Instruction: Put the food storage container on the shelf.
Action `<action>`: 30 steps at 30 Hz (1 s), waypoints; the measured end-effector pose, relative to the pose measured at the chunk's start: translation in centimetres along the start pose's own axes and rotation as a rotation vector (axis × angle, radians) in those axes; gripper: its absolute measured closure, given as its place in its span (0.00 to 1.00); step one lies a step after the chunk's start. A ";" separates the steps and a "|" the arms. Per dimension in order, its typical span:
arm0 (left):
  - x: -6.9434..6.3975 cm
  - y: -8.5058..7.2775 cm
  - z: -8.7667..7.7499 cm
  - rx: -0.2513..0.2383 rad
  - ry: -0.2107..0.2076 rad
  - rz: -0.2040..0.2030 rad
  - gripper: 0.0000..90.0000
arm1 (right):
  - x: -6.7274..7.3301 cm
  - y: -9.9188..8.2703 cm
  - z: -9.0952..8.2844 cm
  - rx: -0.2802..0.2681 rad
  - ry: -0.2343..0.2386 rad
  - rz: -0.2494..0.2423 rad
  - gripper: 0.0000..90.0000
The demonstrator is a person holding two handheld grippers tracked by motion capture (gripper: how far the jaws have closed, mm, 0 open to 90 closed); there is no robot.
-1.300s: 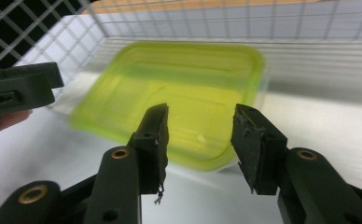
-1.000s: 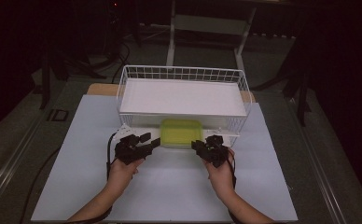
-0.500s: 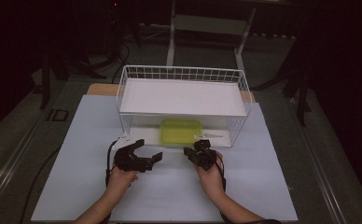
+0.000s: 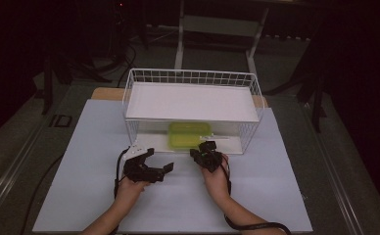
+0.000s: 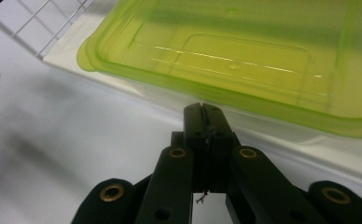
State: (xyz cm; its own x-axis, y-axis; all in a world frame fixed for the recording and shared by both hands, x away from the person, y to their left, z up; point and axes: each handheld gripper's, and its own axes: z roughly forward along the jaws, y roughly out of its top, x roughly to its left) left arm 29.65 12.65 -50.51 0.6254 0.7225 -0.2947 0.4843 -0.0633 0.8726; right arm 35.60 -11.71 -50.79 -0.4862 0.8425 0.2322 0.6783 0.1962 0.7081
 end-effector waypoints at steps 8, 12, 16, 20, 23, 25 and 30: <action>0.3 0.0 -0.2 -0.009 0.012 -0.005 0.01 | -0.5 1.1 1.5 -0.015 -0.012 0.021 0.98; 0.2 0.0 -0.2 -0.007 0.012 0.001 0.01 | -1.0 1.6 2.1 -0.023 -0.025 0.036 0.98; 0.3 0.0 -0.3 -0.006 0.021 0.009 0.01 | -1.2 2.0 2.5 -0.028 -0.027 0.033 0.98; 0.4 -0.1 -0.3 -0.005 0.019 0.002 0.01 | -1.4 2.3 2.8 -0.030 -0.031 0.037 0.98; 0.3 -0.1 -0.2 -0.004 0.018 0.007 0.01 | -1.5 2.7 3.2 -0.035 -0.040 0.040 0.98; 0.3 -0.1 -0.2 -0.005 0.013 0.007 0.01 | -1.6 2.9 3.3 -0.034 -0.036 0.047 0.98; 0.3 -0.2 -0.2 -0.010 0.011 0.018 0.01 | -1.4 3.1 3.6 -0.033 -0.030 0.041 0.98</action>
State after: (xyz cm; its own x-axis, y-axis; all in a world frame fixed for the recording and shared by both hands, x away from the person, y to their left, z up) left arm 29.62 13.04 -50.66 0.6272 0.7290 -0.2743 0.4669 -0.0699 0.8816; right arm 40.39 -10.48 -51.37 -0.4411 0.8642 0.2422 0.6790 0.1448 0.7197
